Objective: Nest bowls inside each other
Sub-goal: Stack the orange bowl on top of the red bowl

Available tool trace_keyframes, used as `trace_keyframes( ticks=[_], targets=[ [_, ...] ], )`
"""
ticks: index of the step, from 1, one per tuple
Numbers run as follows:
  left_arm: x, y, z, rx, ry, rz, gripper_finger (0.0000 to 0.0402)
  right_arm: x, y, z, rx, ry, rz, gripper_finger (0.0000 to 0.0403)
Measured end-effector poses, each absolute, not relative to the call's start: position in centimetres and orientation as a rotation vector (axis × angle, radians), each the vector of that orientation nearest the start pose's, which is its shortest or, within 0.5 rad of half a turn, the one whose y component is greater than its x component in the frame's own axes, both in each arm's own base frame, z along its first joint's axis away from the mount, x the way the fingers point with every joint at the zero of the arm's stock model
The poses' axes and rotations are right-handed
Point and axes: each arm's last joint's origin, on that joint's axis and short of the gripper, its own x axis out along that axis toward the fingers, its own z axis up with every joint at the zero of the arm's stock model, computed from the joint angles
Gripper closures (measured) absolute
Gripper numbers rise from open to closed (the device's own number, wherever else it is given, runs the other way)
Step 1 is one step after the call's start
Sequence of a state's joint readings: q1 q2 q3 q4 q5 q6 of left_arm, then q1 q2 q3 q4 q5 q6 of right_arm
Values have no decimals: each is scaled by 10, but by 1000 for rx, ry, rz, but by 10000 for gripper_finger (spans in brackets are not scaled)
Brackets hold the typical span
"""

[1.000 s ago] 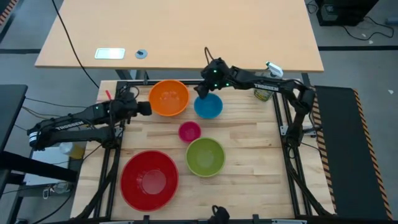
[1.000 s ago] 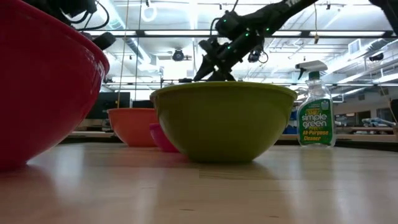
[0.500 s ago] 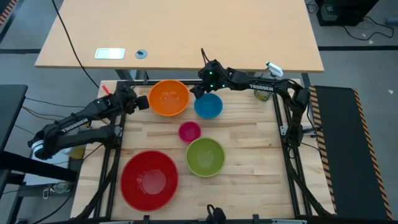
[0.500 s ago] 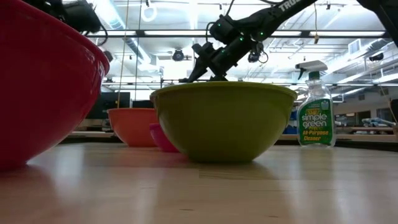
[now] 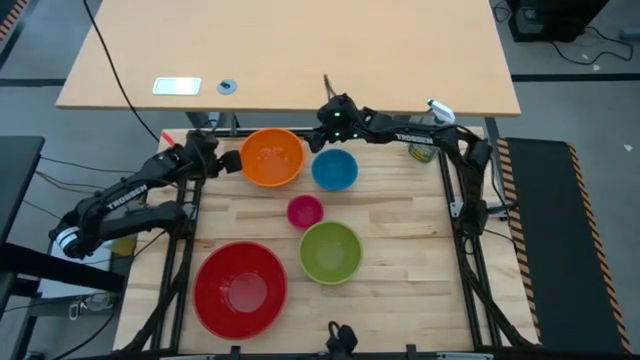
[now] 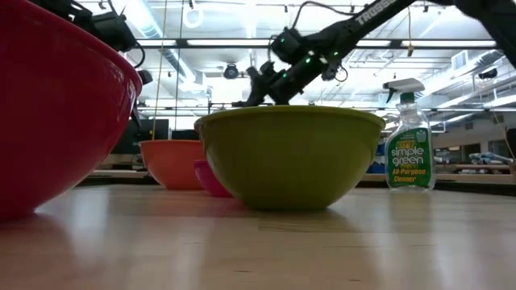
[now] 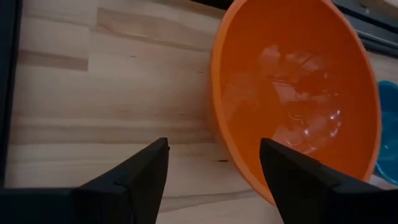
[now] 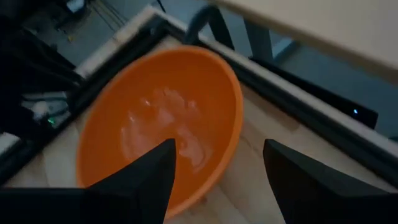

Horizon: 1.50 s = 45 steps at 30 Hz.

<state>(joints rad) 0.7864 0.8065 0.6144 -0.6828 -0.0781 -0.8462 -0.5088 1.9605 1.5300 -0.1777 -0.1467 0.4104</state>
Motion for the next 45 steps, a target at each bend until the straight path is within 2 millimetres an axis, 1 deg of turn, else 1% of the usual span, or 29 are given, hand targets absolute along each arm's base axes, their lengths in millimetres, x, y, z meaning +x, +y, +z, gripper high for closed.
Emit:
trace_keyframes(
  ticks=[2, 5, 8, 12, 15, 19, 23, 26, 30, 34, 38, 45],
  targets=[
    [104, 107, 233, -1052, 455, 1129, 146, 403, -211, 241, 591, 550, -457, 156],
    [102, 105, 236, -1046, 435, 1121, 146, 424, -208, 250, 562, 588, -451, 158],
    [100, 103, 238, -1028, 432, 1112, 146, 442, -211, 250, 536, 647, -487, 160],
    [96, 99, 239, -1030, 449, 1116, 146, 452, -221, 238, 537, 737, -551, 165],
    [92, 95, 239, -1032, 459, 1119, 146, 453, -229, 230, 530, 784, -558, 174],
    [87, 90, 240, -1033, 461, 1119, 146, 455, -232, 211, 531, 848, -520, 193],
    [86, 89, 242, -1027, 451, 1115, 146, 458, -230, 207, 509, 851, -507, 221],
    [86, 88, 242, -1024, 451, 1113, 146, 459, -230, 200, 504, 866, -518, 247],
    [86, 88, 242, -1026, 453, 1103, 146, 461, -230, 198, 501, 857, -522, 286],
    [86, 88, 242, -1033, 455, 1089, 146, 462, -231, 191, 490, 870, -552, 333],
    [87, 87, 242, -1053, 461, 1050, 146, 463, -230, 195, 490, 853, -547, 376],
    [85, 84, 245, -1034, 451, 1018, 146, 463, -230, 194, 500, 849, -563, 378]
  ],
)
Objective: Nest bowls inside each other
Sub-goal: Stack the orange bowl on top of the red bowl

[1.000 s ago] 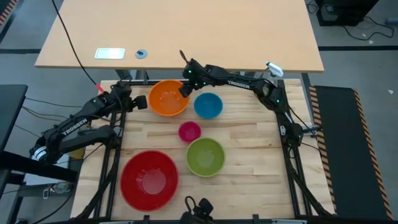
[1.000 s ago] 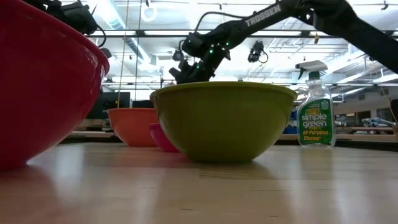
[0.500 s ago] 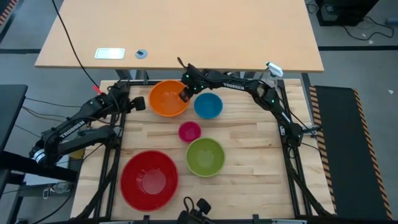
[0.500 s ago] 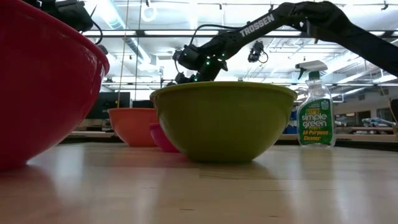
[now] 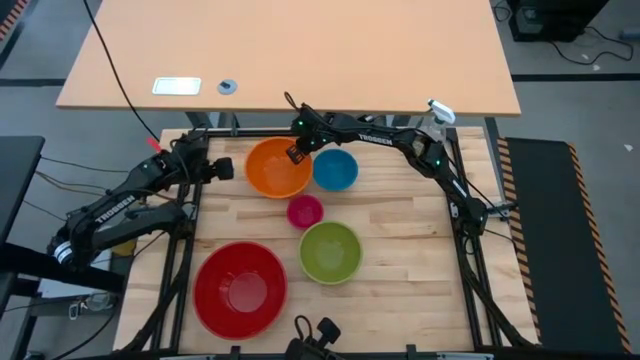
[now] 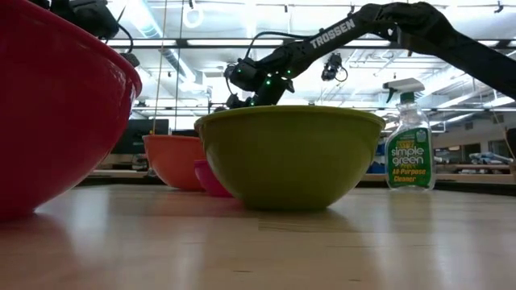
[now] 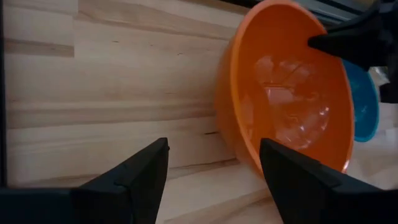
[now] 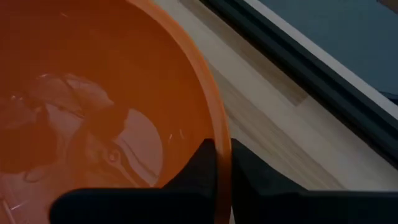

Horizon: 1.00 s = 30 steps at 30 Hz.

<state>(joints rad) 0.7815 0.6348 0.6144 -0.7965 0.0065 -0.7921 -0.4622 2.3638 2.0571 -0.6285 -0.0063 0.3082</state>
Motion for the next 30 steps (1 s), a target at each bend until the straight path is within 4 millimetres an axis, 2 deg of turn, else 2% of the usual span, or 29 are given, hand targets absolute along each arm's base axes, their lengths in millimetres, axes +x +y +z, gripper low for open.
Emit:
trace_keyframes(
  ticks=[7, 12, 17, 22, 27, 30],
  targets=[
    [80, 79, 253, -967, 394, 978, 146, 463, -230, 195, 513, 842, -567, 378],
    [77, 76, 277, -854, 341, 928, 146, 466, -228, 204, 528, 831, -523, 373],
    [75, 73, 300, -734, 323, 882, 146, 472, -224, 226, 534, 783, -454, 373],
    [70, 68, 322, -673, 290, 860, 146, 477, -219, 256, 528, 714, -387, 371],
    [63, 62, 327, -700, 355, 859, 146, 481, -208, 283, 510, 677, -315, 370],
    [59, 57, 326, -728, 411, 870, 146, 480, -199, 290, 500, 678, -273, 370]
  ],
)
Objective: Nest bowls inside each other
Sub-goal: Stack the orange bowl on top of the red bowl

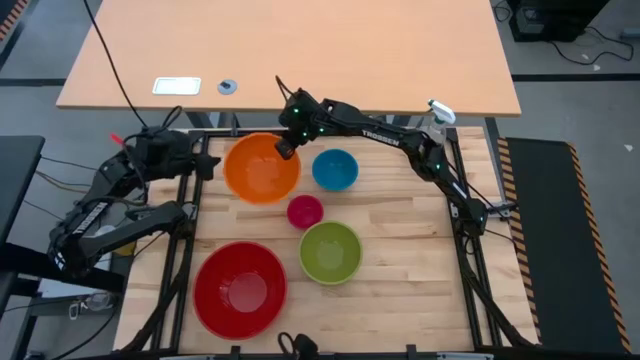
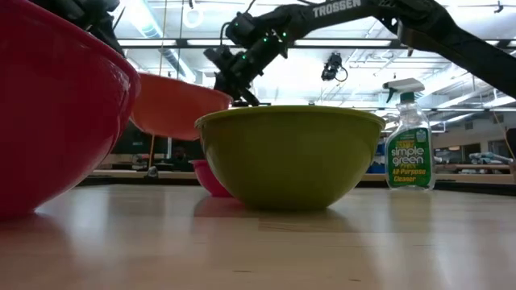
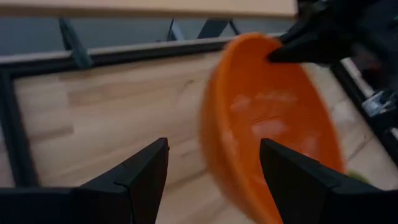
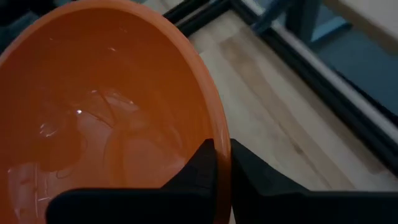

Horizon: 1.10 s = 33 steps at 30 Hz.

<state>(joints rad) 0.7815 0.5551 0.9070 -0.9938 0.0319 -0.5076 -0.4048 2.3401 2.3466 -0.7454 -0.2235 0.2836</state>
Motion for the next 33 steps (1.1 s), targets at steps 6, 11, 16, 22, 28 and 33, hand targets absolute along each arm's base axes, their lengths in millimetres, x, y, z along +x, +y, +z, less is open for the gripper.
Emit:
trace_keyframes(
  ticks=[6, 11, 16, 22, 28, 33],
  targets=[
    [60, 51, 327, -802, 442, 708, 146, 476, -181, 299, 488, 730, -180, 370],
    [62, 48, 327, -848, 452, 559, 146, 480, -158, 304, 493, 750, -46, 369],
    [59, 42, 329, -843, 433, 499, 146, 490, -119, 306, 478, 770, 44, 369],
    [38, 25, 336, -706, 303, 534, 146, 501, -57, 305, 473, 800, 13, 369],
    [10, -2, 337, -601, 162, 538, 149, 510, 1, 309, 508, 732, -100, 369],
    [5, -10, 335, -569, 162, 466, 165, 512, 44, 314, 482, 637, -171, 369]
  ],
)
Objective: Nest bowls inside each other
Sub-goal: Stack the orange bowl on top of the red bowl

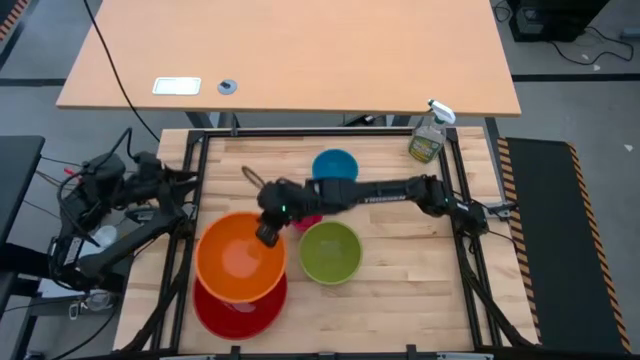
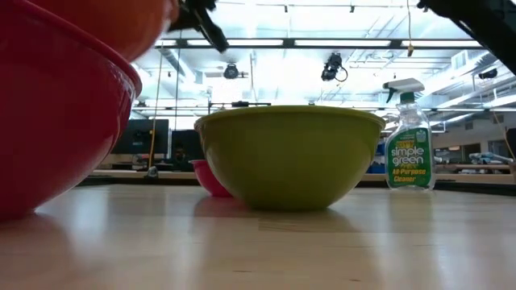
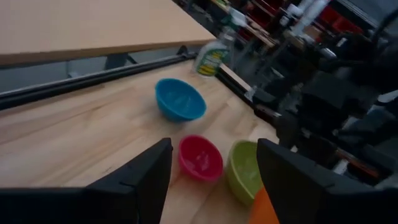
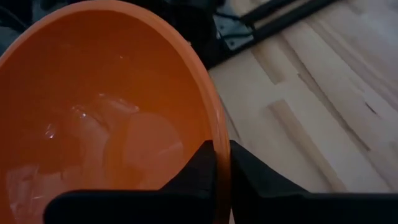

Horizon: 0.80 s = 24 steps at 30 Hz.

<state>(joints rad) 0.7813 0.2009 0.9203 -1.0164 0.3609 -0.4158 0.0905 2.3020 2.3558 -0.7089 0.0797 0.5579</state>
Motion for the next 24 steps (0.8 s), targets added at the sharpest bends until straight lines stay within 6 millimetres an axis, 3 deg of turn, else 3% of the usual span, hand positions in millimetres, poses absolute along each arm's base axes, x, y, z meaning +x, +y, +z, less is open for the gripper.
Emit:
trace_keyframes(
  ticks=[6, 12, 19, 24],
  targets=[
    [13, -1, 340, -533, 170, 462, 176, 511, 80, 317, 450, 558, -225, 369],
    [24, 10, 346, -528, 164, 467, 180, 516, 106, 301, 488, 456, -255, 369],
    [31, 16, 345, -556, 202, 468, 180, 514, 119, 274, 508, 487, -283, 369],
    [31, 16, 344, -559, 205, 467, 180, 508, 128, 266, 392, 568, -271, 369]
  ],
)
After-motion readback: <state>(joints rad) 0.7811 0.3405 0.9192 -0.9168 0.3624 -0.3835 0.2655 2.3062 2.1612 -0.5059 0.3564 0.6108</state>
